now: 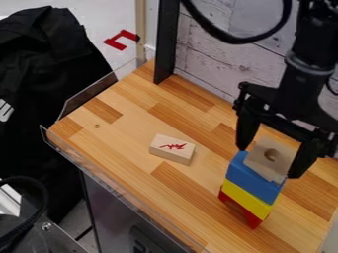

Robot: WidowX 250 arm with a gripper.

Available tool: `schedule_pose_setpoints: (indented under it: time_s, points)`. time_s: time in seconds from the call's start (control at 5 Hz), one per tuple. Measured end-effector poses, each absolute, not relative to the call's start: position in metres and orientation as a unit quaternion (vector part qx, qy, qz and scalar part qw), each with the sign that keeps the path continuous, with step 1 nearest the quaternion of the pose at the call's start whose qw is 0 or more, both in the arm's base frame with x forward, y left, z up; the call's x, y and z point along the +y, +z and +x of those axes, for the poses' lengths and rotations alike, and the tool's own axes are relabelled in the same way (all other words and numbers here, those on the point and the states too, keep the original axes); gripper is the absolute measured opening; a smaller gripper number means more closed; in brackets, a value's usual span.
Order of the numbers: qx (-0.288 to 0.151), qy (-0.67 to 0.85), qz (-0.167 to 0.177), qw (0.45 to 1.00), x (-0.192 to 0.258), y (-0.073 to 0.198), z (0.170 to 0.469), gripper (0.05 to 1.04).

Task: Remove the square with hole and put it on top of the rectangle

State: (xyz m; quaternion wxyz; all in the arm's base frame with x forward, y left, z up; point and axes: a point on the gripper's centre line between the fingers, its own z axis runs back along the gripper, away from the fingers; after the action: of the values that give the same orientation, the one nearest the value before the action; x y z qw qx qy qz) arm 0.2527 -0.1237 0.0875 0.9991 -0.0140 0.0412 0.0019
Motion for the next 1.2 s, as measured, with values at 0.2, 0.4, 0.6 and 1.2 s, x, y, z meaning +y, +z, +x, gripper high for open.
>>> schedule_pose_setpoints:
  time_s: [0.2, 0.4, 0.6, 1.2]
  points:
    - [0.047, 0.002, -0.012, 0.999, -0.125, 0.083, 0.255, 0.997]
    - [0.05, 0.003, -0.012, 0.999, -0.125, 0.079, 0.256, 0.997]
    - [0.053, 0.004, -0.011, 0.999, -0.125, 0.075, 0.257, 0.997]
    - [0.043, 0.024, -0.035, 0.998, -0.122, 0.073, 0.26, 0.798]
